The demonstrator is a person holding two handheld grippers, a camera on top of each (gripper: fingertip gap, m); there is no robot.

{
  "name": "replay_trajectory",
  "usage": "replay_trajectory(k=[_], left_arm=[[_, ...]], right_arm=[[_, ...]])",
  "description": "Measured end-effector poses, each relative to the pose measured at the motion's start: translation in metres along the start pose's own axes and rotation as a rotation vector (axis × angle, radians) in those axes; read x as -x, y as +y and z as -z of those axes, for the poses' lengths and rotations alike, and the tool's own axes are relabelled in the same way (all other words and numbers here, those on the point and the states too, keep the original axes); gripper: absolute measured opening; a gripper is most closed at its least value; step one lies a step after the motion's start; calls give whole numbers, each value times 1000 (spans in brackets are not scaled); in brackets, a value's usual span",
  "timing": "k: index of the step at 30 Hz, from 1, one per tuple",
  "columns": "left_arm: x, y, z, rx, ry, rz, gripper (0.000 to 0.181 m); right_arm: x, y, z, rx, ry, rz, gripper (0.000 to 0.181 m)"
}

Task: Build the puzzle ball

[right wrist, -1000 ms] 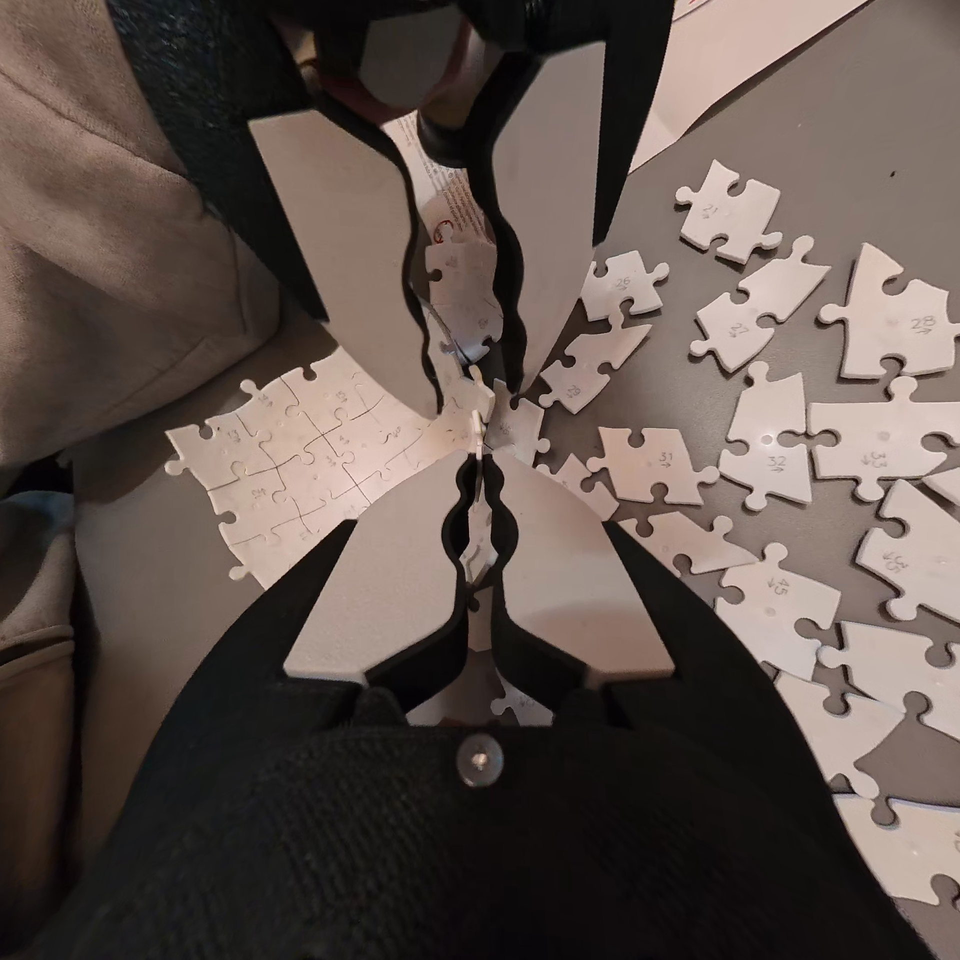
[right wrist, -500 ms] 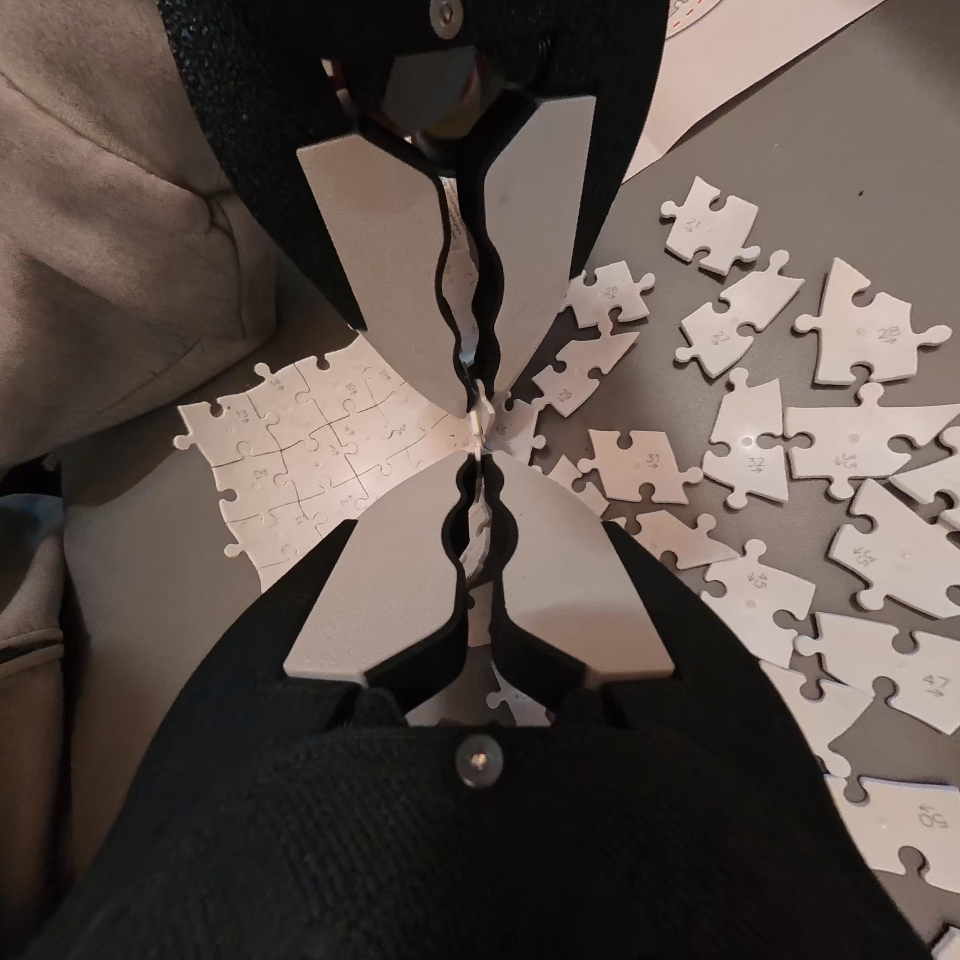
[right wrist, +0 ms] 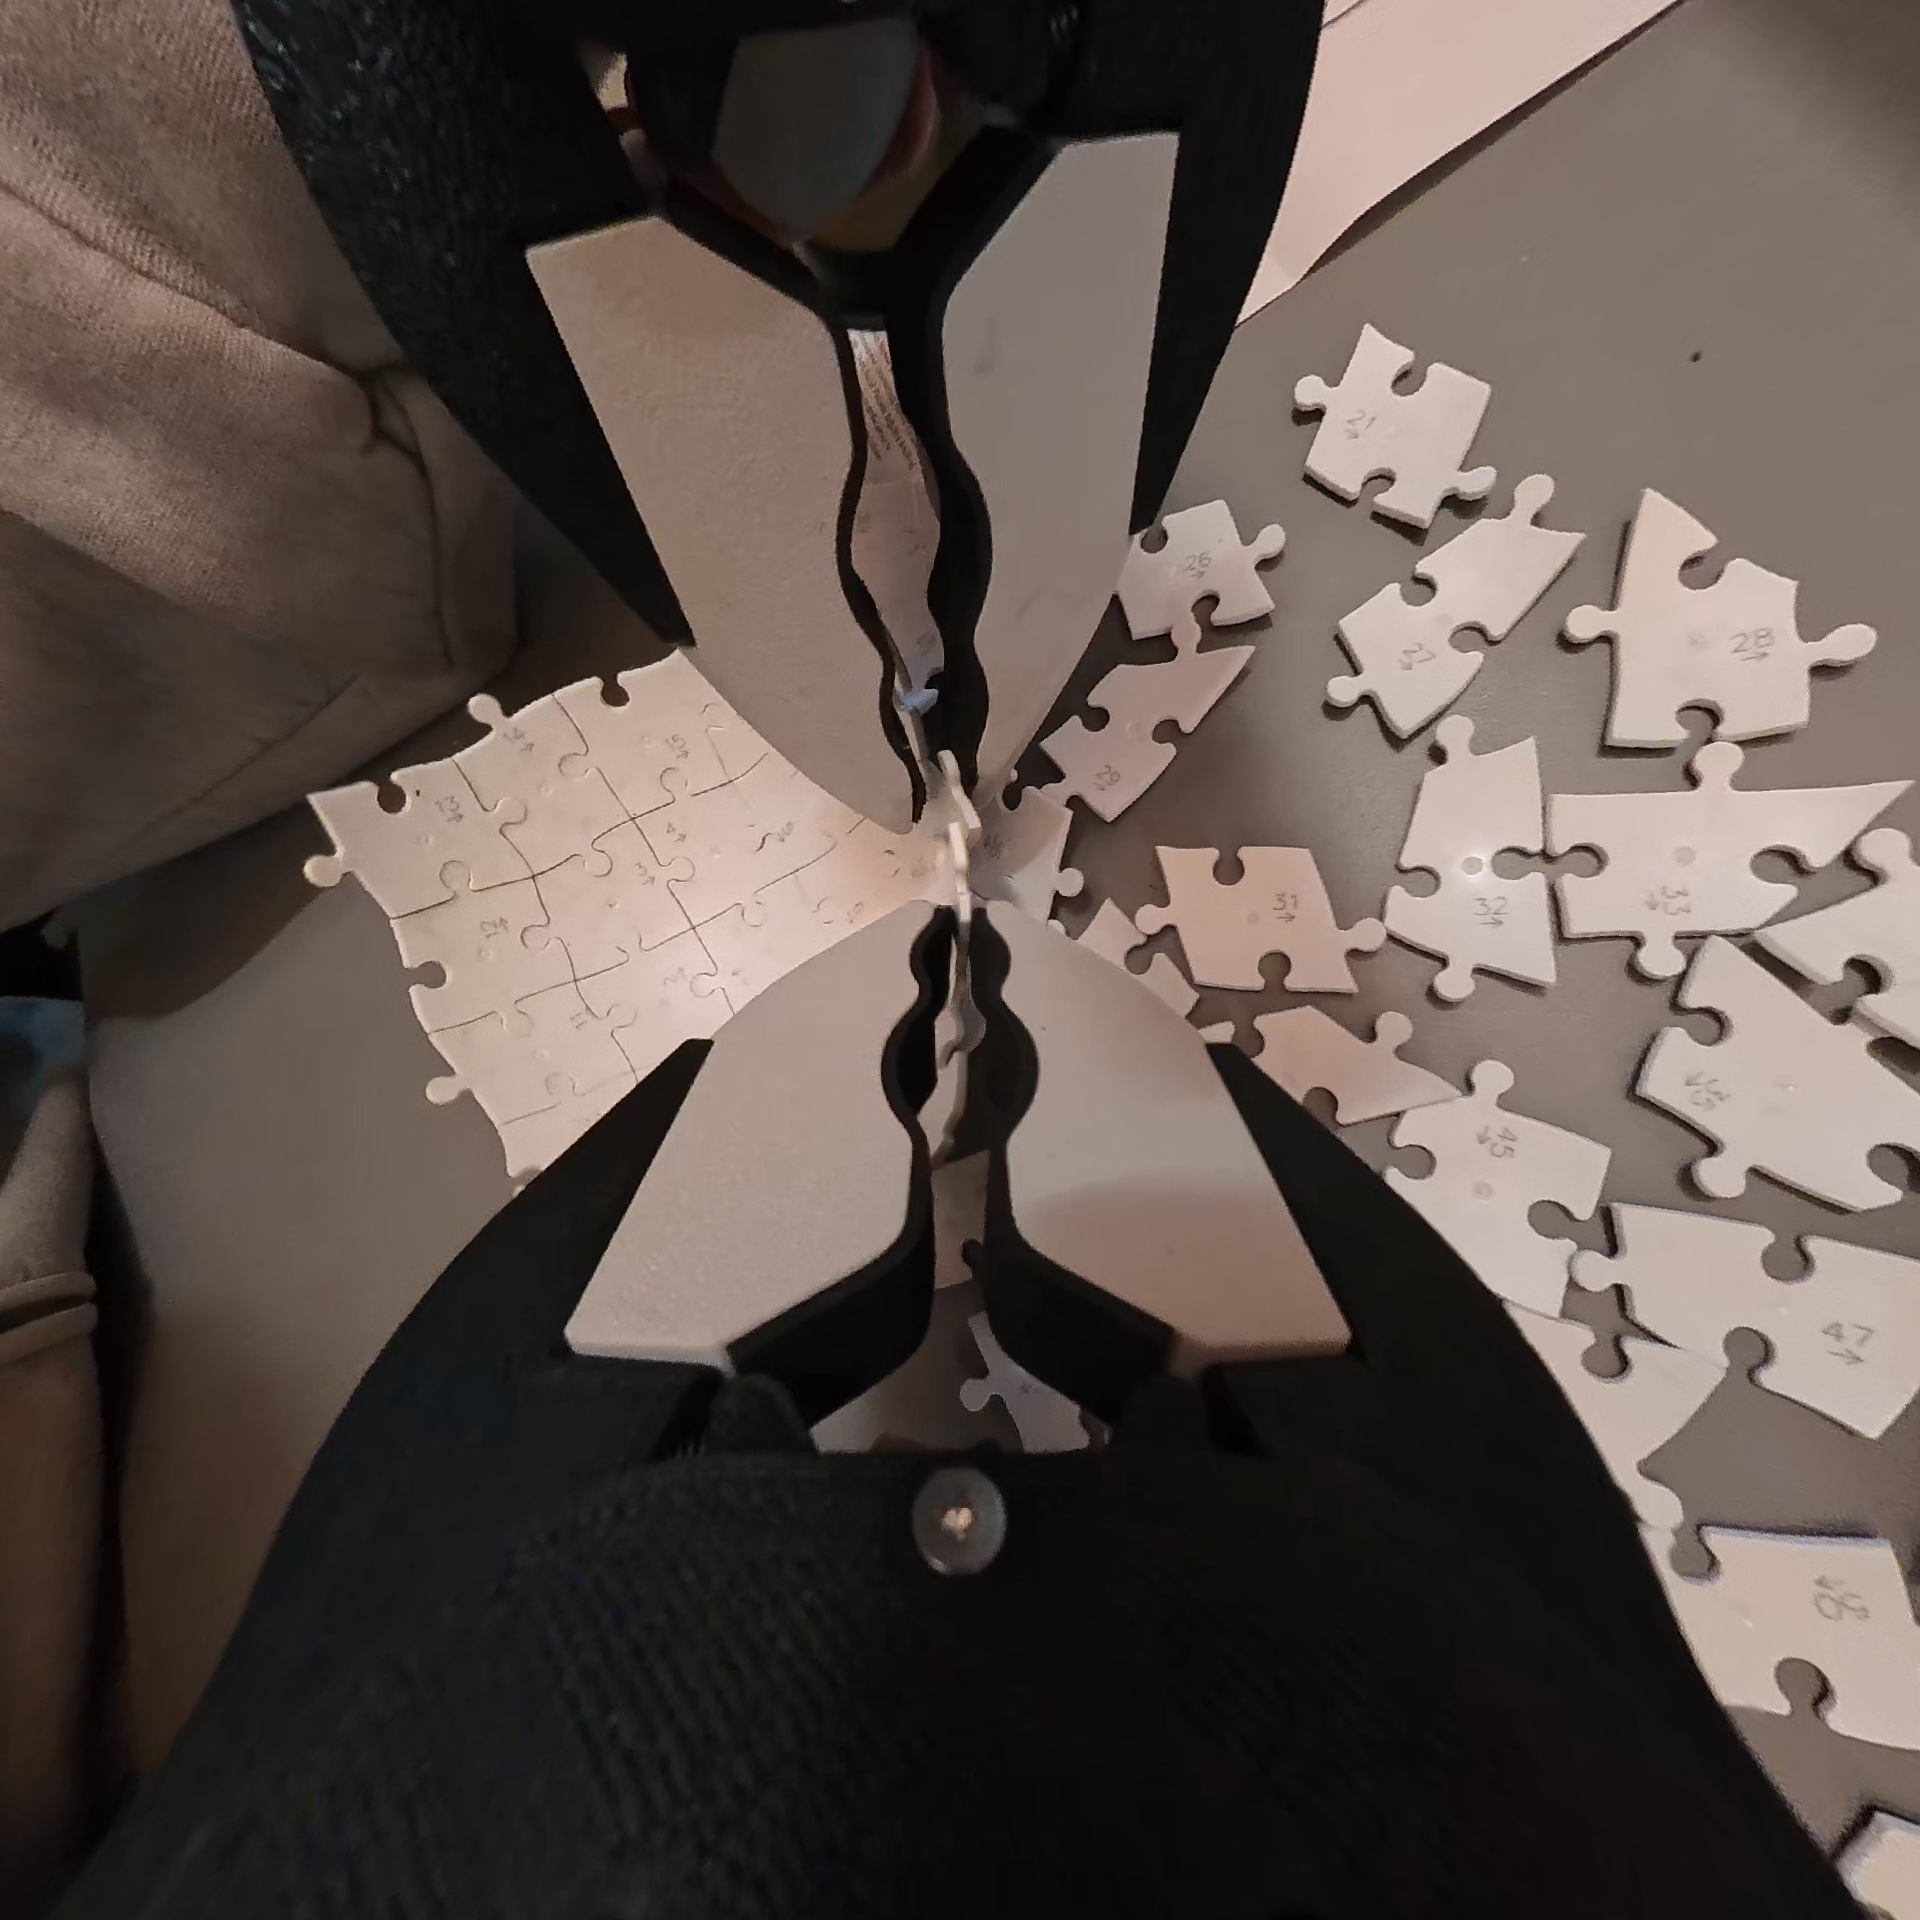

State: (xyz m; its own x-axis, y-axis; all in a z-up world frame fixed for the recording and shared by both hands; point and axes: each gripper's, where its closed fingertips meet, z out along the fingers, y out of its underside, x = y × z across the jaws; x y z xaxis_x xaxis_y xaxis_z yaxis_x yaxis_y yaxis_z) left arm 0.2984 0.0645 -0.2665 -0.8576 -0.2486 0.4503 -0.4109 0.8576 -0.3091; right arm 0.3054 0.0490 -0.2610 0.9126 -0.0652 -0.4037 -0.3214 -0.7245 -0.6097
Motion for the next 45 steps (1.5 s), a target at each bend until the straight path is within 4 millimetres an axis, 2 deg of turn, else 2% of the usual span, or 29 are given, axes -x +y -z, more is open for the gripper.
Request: replay_trajectory(k=[14, 20, 22, 27, 30, 32, 38, 45], left_arm=[[3, -3, 1, -21, -17, 13, 6], [2, -3, -2, -7, 0, -8, 13], [4, -3, -3, 0, -15, -23, 21], [9, -5, 3, -27, -10, -34, 29], [7, -7, 8, -39, 20, -31, 24], [3, -7, 4, -18, 46, -36, 25], [11, -6, -5, 90, 49, -2, 18], [10, -18, 1, 2, 96, 11, 15]], right_arm=[[-3, 1, -1, 3, 13, -11, 4], [-3, 1, -2, 3, 10, -15, 3], [-2, 0, -1, -2, 4, -17, 3], [-2, 1, -1, 2, 9, -13, 3], [-2, 0, 0, -1, 9, -17, 3], [-3, 0, 1, -7, 8, -24, 3], [-6, -2, 3, -31, 4, -49, 3], [-7, -1, 2, -36, -4, -65, 3]])
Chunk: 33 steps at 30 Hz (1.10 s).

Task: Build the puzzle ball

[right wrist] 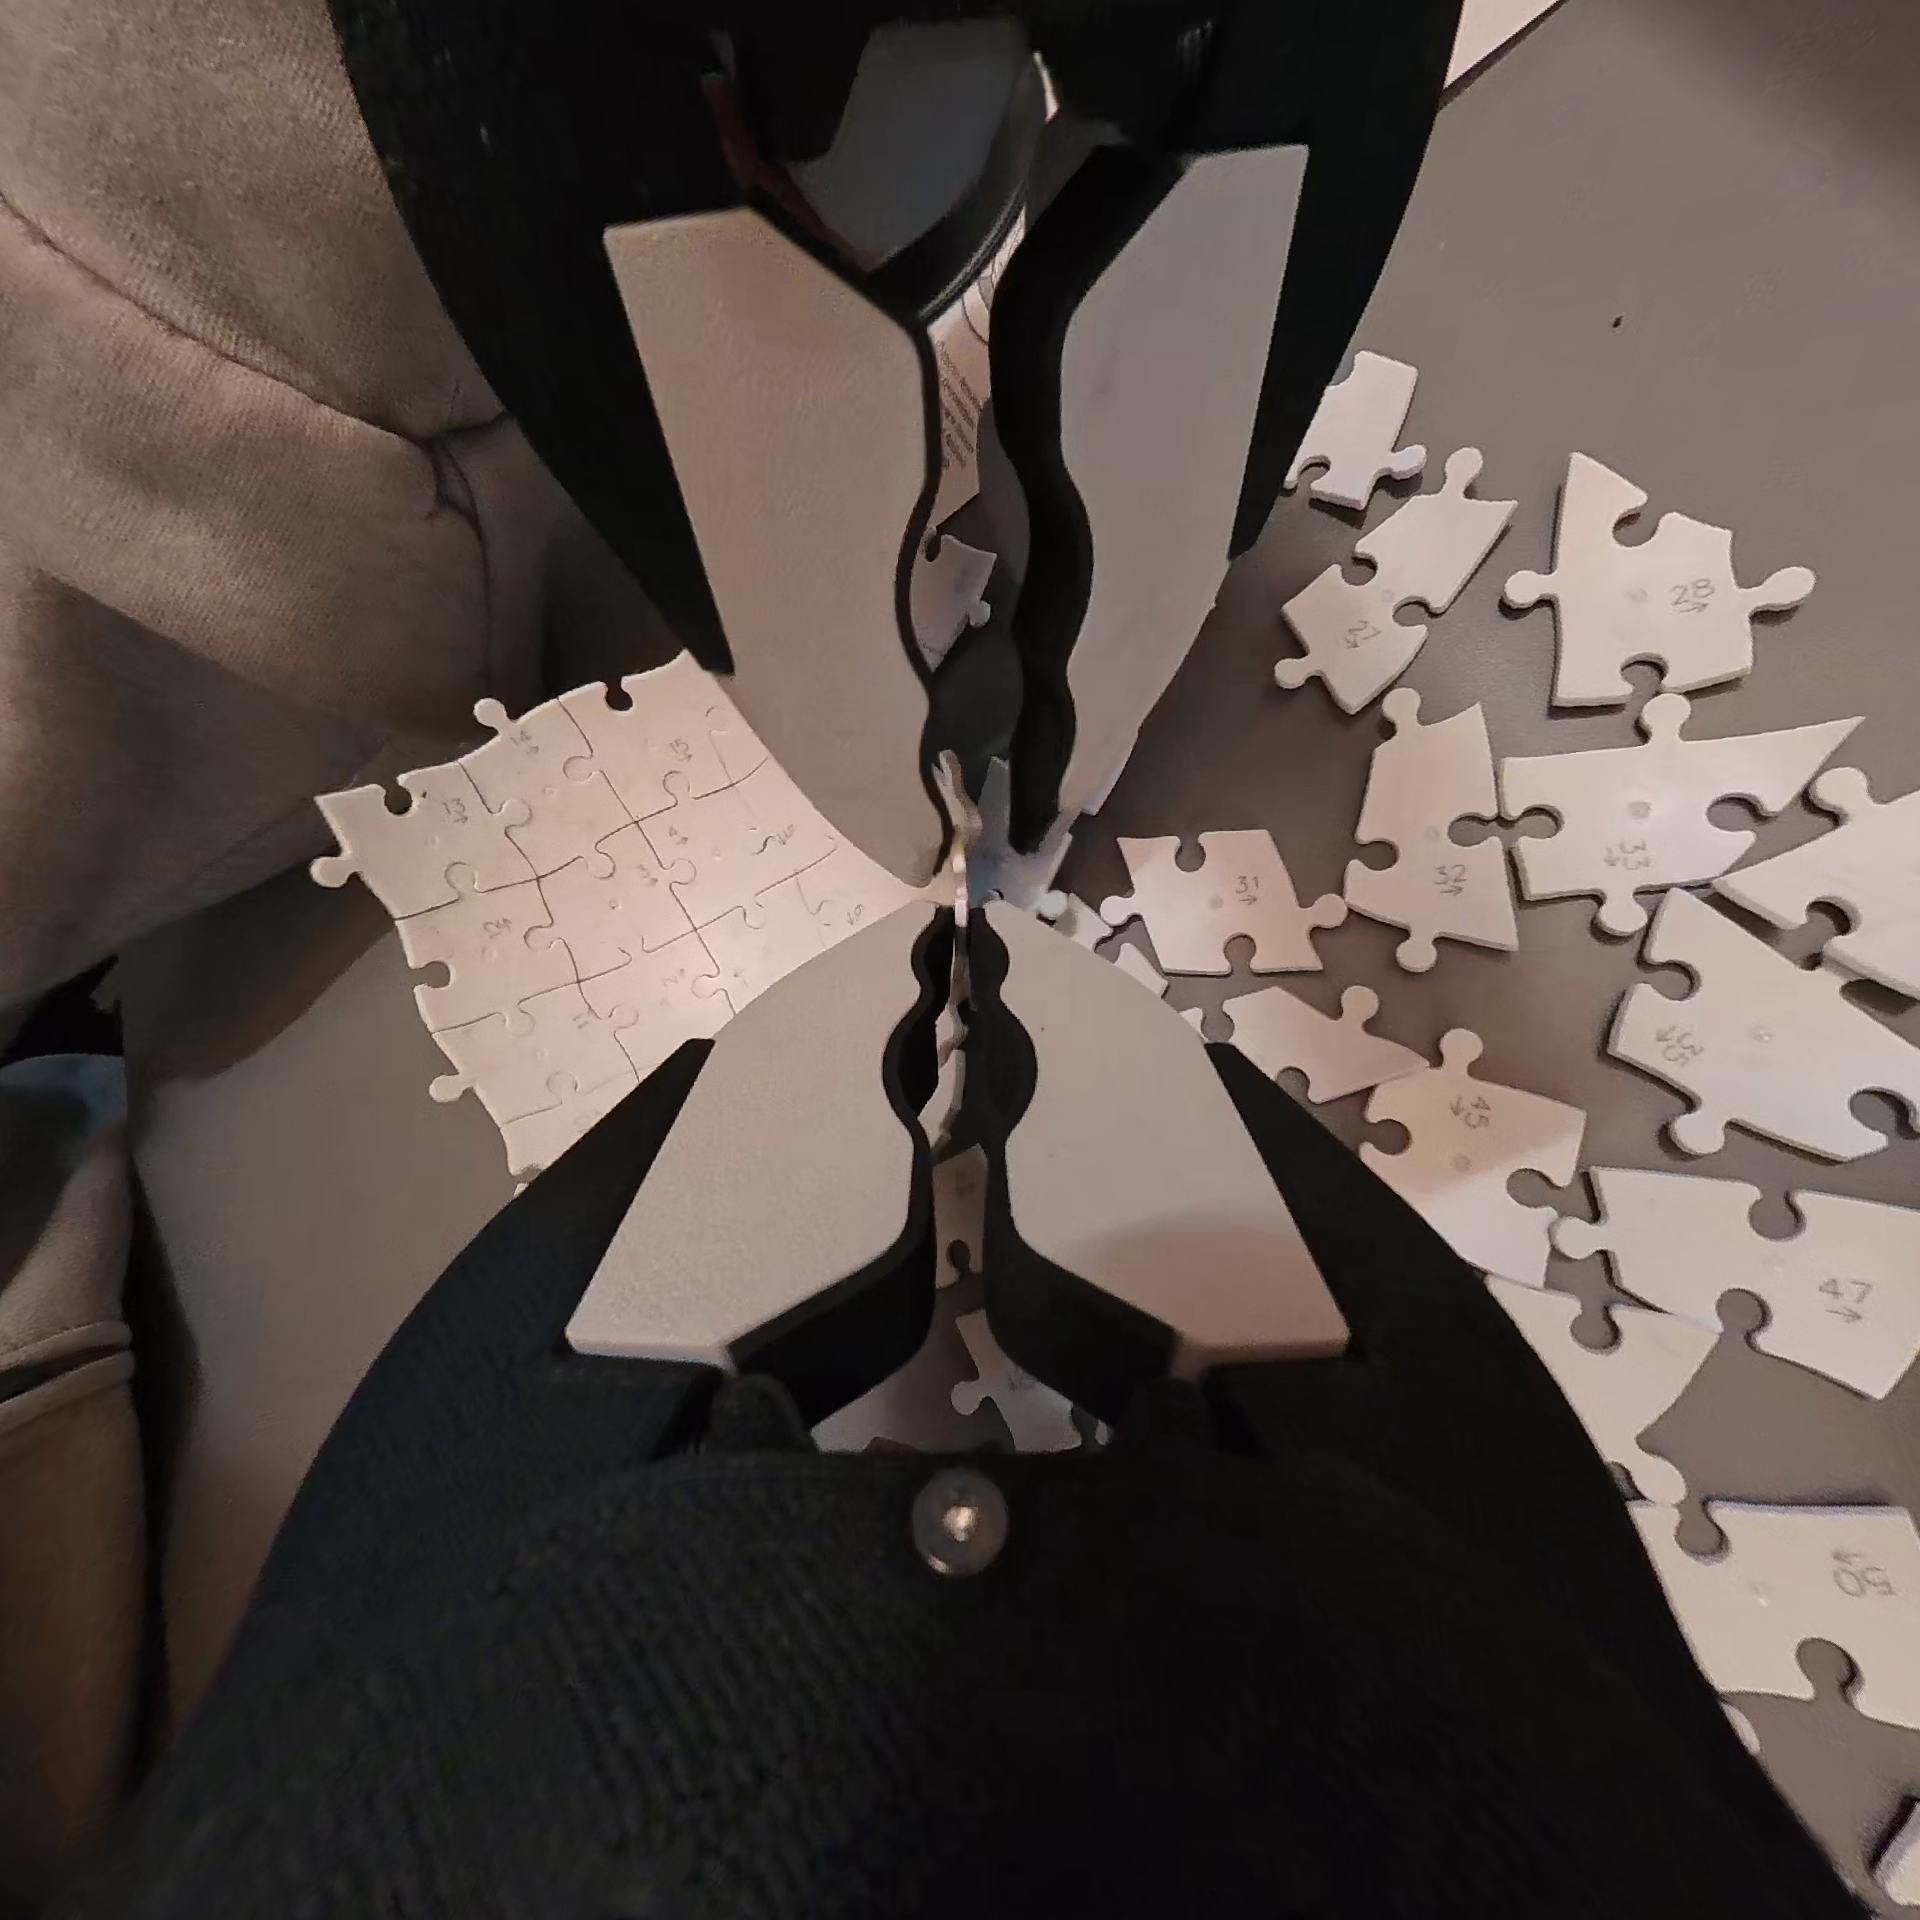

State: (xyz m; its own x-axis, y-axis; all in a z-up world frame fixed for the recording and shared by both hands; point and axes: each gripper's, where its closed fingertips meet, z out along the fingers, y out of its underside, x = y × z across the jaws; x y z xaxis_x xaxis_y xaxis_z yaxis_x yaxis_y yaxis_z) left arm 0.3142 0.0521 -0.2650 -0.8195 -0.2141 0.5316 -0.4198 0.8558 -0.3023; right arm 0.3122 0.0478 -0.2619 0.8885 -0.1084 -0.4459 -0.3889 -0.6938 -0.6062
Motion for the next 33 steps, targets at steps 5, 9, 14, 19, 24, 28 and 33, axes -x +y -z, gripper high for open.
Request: replay_trajectory(k=[5, 9, 14, 19, 24, 28, 33], left_arm=[[-4, 3, 0, 2, 1, -6, 8], [-5, 5, -3, 11, 11, 1, 8], [-6, 5, -4, 12, 16, 14, 7], [-5, 6, -5, 15, 17, 24, 6], [-2, 6, -6, 10, 12, 54, 3], [-3, 5, -5, -1, 0, 48, 2], [-3, 5, -5, -18, 7, 44, 2]], right_arm=[[0, -1, 1, -6, 3, -1, 3], [0, 0, 1, -5, 8, -1, 3], [1, 0, -1, -2, -4, -3, 3], [0, 1, -2, 0, -5, -7, 3], [-3, 2, -1, 7, 11, -7, 7], [-2, 3, -1, 12, 10, 4, 14], [1, 5, -2, 24, -9, 12, 16]])
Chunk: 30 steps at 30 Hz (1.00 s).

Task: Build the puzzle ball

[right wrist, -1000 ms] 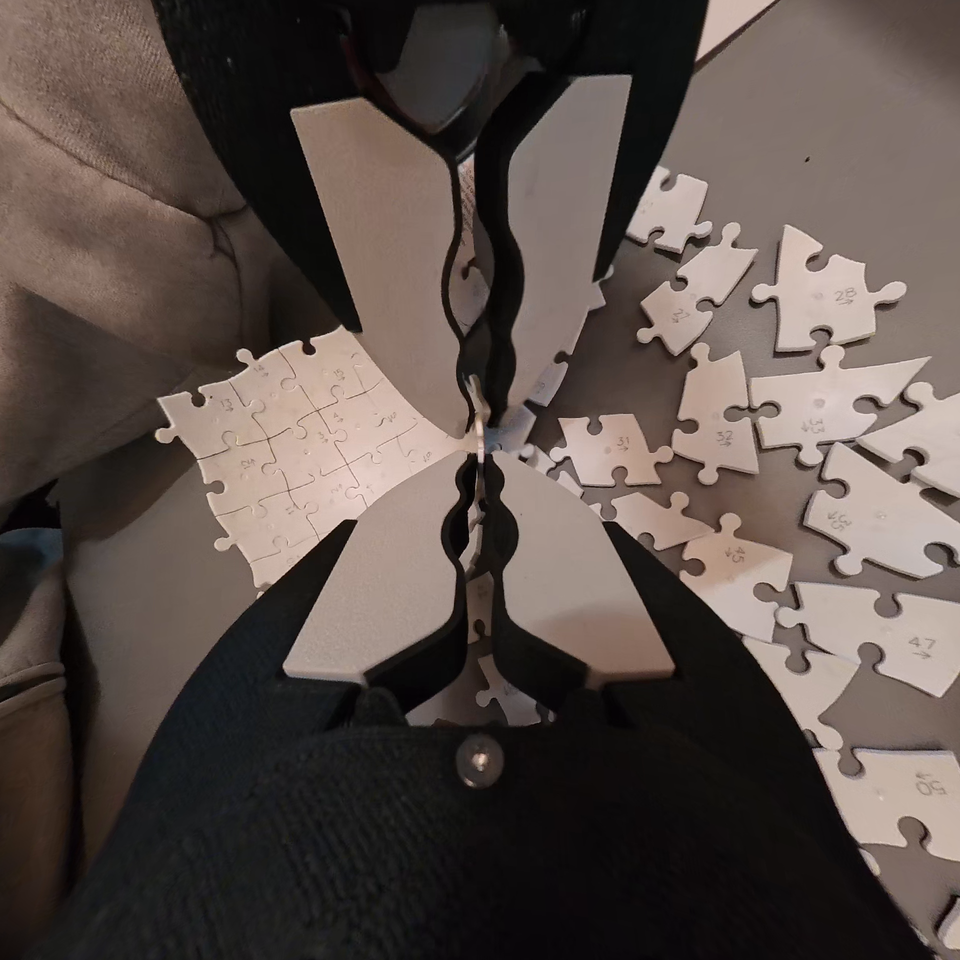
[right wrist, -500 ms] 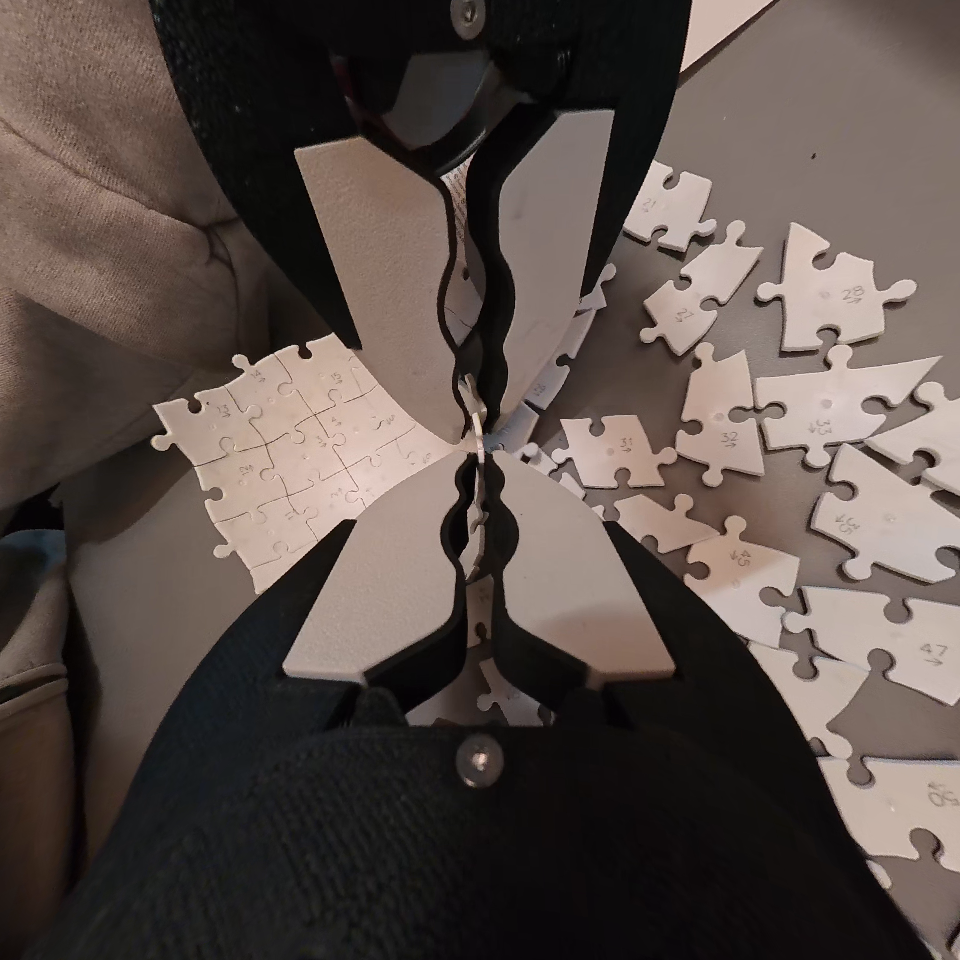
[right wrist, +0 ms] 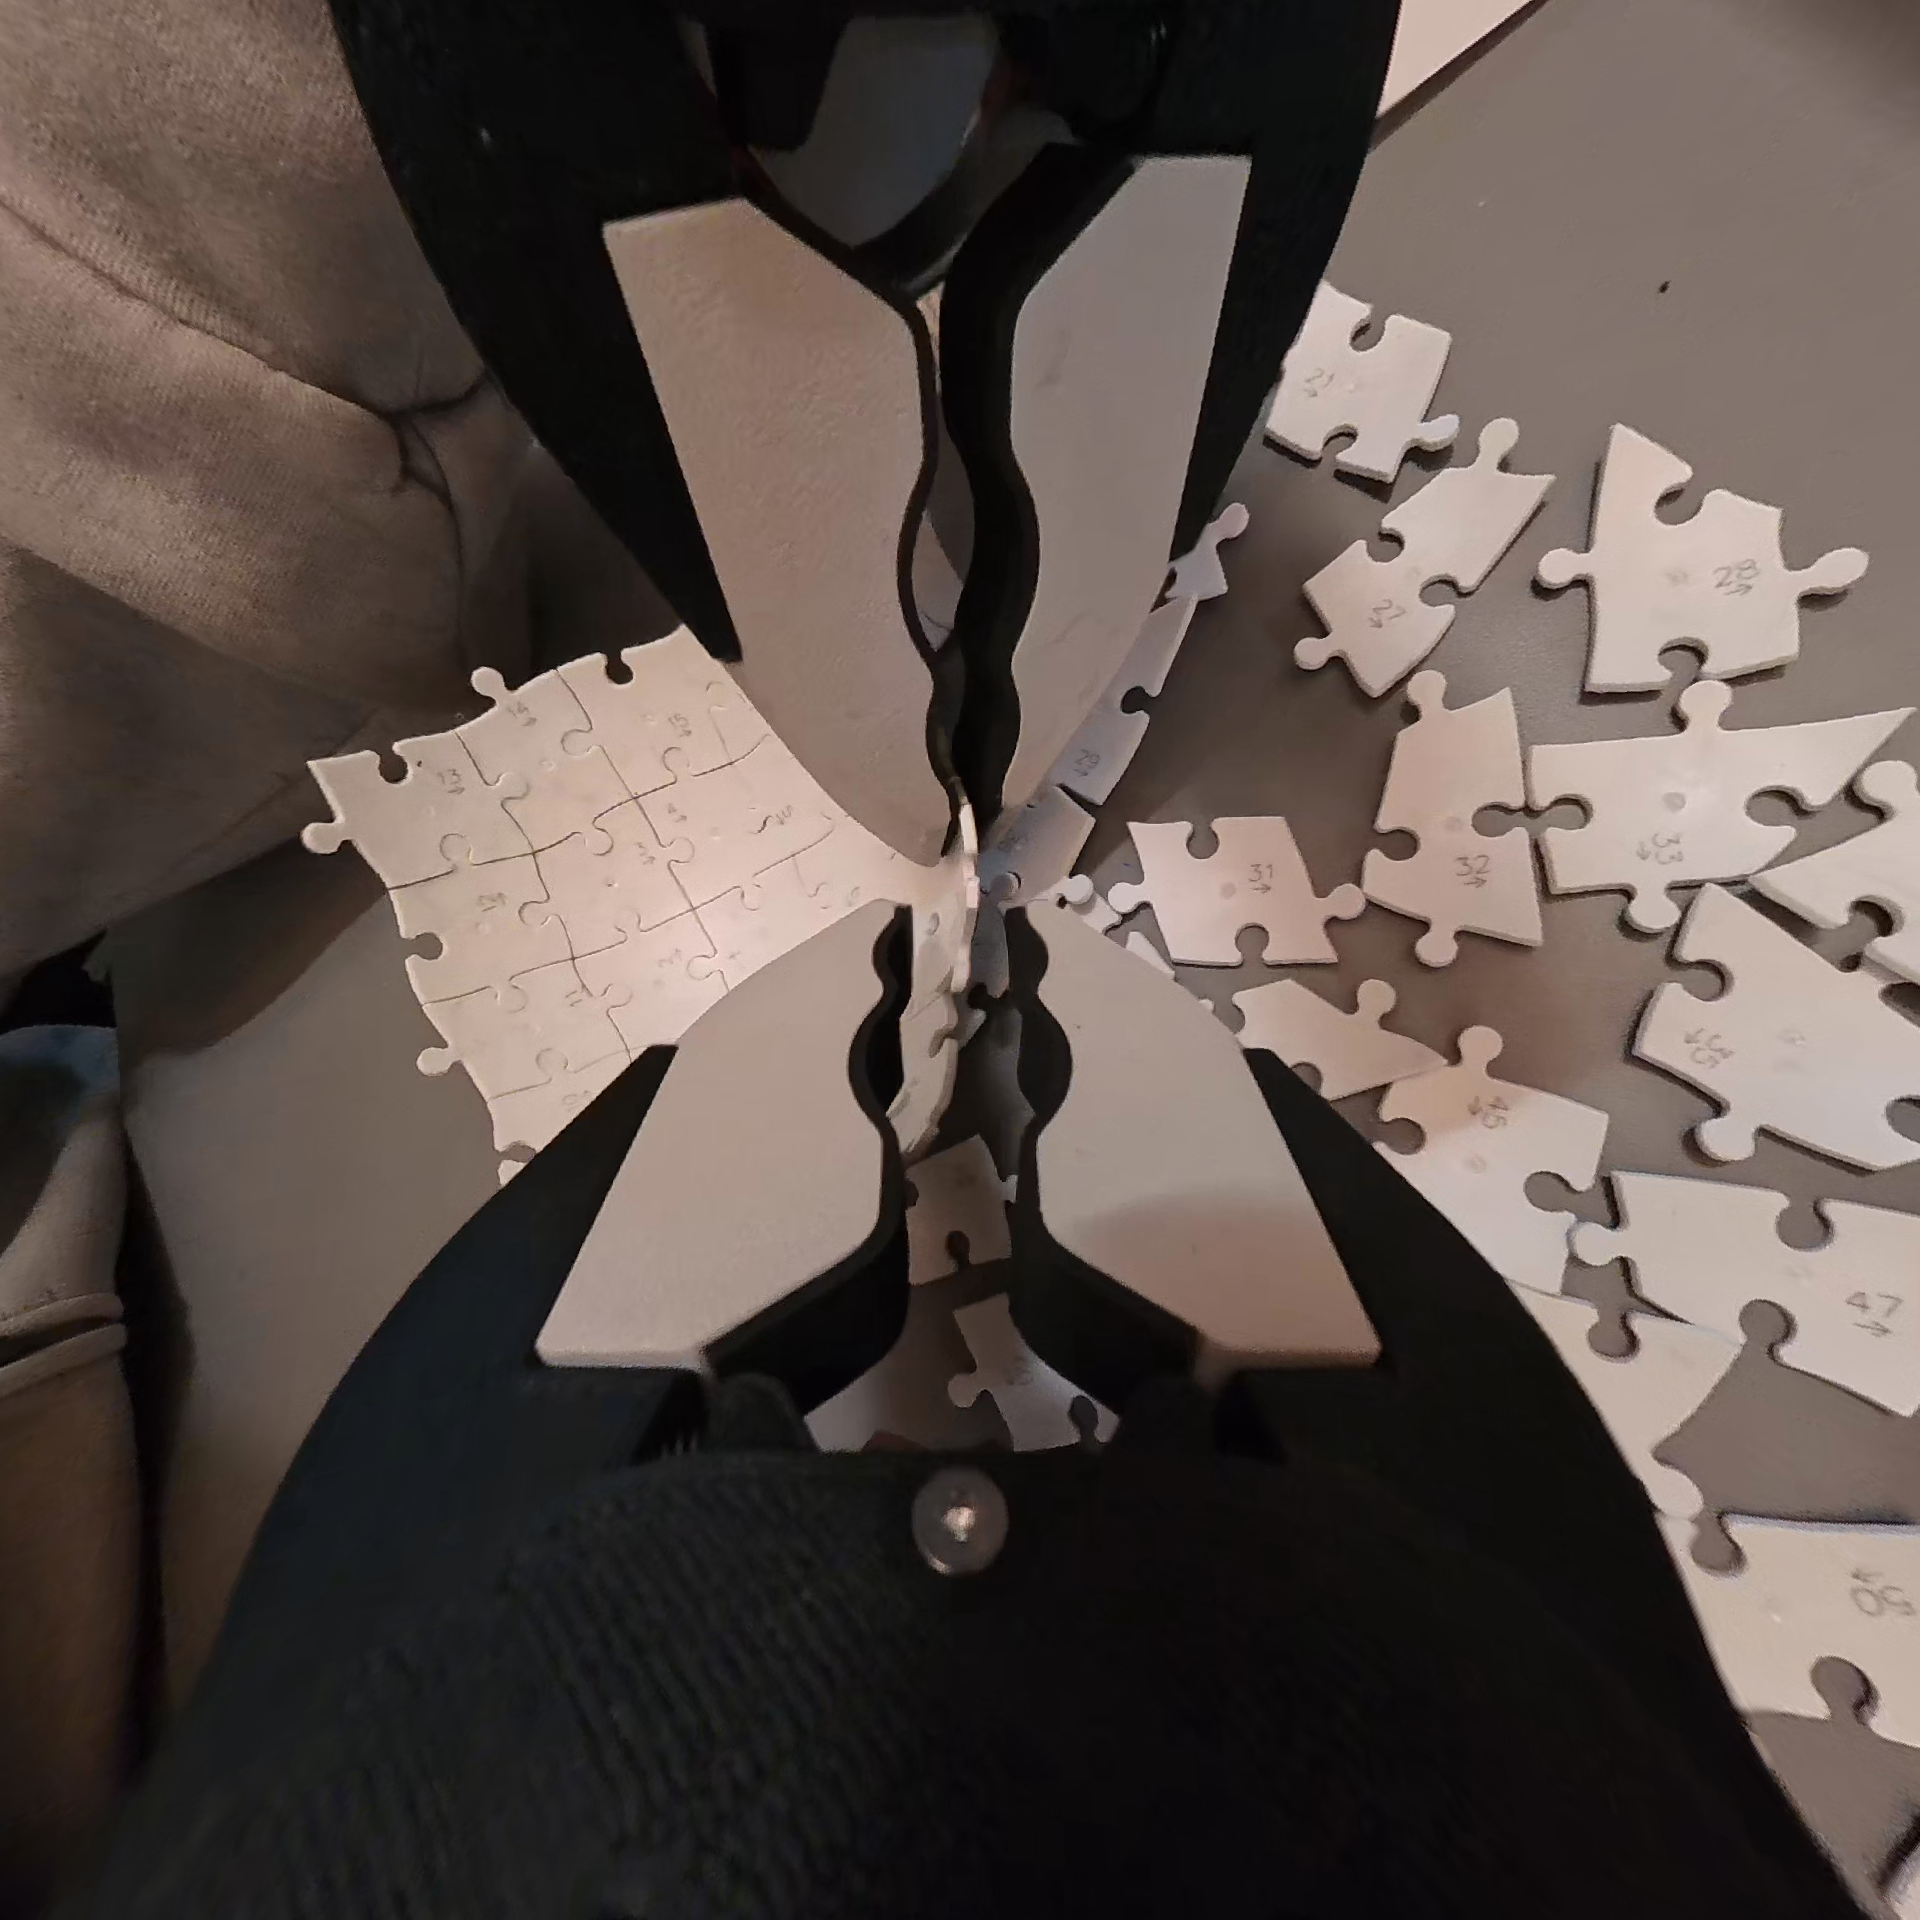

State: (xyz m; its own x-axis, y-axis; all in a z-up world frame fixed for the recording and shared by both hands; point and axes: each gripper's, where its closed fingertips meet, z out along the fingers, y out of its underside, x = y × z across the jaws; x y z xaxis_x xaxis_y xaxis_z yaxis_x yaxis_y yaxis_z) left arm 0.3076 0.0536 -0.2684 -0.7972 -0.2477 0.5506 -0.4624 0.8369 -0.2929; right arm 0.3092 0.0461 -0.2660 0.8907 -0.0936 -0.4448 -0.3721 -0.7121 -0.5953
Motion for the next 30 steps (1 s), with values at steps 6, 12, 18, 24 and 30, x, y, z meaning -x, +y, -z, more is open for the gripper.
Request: replay_trajectory(k=[6, 12, 18, 24, 30], left_arm=[[-1, 0, 1, 3, -11, -20, 2], [1, 1, 3, 2, -37, -13, 2], [-3, -2, 6, -10, -50, -15, 3], [-6, -1, 7, -8, -59, -5, 4], [-1, 6, 19, -24, -142, 20, 15]], right_arm=[[8, 3, -5, 35, -65, 21, 18], [7, 1, -9, 59, -101, -6, 14], [6, -1, -5, 63, -129, -28, 7], [7, -2, -7, 59, -131, -35, 4], [3, -2, -6, 59, -89, -22, 4]])
